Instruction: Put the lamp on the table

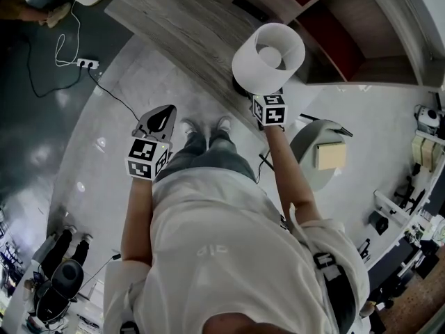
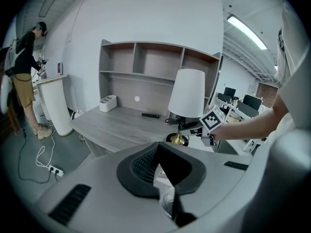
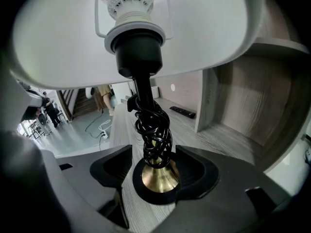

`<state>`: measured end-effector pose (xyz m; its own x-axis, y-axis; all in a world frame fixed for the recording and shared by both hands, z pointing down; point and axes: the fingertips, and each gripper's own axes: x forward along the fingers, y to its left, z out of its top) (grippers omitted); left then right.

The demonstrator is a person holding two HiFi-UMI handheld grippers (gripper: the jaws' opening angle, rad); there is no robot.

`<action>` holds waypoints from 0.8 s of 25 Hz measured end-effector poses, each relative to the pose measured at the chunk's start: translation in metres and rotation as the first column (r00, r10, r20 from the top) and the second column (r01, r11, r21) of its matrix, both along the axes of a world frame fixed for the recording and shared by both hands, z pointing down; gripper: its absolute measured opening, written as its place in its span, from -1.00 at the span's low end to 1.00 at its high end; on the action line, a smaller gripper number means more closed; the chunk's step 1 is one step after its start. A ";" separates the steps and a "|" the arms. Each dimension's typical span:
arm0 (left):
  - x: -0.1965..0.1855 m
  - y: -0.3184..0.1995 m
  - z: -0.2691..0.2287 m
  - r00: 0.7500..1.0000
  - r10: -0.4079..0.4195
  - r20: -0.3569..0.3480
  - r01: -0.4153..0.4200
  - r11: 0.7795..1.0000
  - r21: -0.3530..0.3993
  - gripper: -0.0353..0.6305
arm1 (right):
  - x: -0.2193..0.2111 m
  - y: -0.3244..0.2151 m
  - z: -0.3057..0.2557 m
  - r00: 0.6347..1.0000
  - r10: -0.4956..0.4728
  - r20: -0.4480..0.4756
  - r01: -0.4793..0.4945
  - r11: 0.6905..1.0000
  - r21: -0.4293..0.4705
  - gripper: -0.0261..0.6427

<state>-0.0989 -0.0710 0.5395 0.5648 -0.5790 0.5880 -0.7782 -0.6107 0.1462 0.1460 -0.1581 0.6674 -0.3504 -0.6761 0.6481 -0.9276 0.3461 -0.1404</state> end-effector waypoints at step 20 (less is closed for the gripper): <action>0.020 -0.010 0.010 0.995 0.092 -0.047 -0.093 0.995 -0.025 -0.85 | 0.009 0.058 0.021 0.993 0.103 0.053 -0.095 0.986 -0.137 -0.04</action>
